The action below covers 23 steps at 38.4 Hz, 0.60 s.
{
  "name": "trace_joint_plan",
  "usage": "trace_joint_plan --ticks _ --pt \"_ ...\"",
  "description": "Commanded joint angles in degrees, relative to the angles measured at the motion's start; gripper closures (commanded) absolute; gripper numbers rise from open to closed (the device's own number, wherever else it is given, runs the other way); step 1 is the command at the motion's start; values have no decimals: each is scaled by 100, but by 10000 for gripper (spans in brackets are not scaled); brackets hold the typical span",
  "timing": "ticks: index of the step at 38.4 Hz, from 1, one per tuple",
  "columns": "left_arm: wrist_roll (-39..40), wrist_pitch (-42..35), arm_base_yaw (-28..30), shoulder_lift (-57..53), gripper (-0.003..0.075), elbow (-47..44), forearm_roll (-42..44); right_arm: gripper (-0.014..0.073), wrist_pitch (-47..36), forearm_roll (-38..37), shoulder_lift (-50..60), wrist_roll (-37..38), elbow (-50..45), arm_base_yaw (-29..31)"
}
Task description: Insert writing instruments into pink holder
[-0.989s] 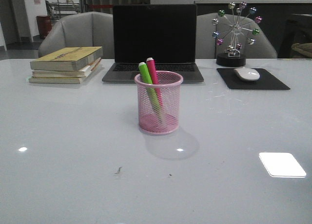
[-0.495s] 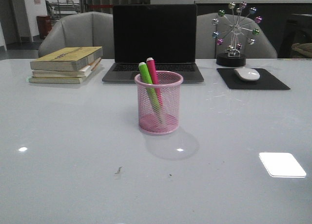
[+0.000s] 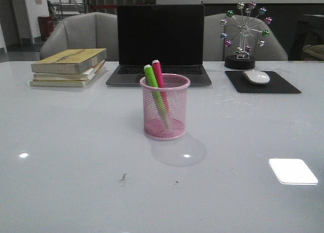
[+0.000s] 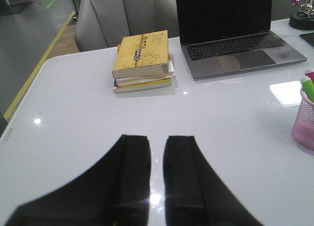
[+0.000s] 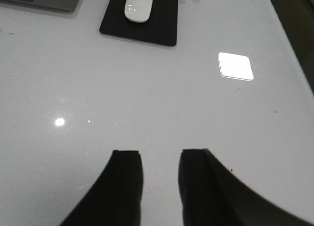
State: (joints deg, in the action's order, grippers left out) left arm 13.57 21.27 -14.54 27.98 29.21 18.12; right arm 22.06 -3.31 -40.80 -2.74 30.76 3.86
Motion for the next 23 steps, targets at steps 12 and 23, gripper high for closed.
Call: trace_joint_plan --ticks 12,23 --pt "71 -476 16 10 535 165 58 263 -448 -21 38 -32 150 14" --pt "71 -476 16 10 535 165 58 273 -459 -10 43 -32 150 14"
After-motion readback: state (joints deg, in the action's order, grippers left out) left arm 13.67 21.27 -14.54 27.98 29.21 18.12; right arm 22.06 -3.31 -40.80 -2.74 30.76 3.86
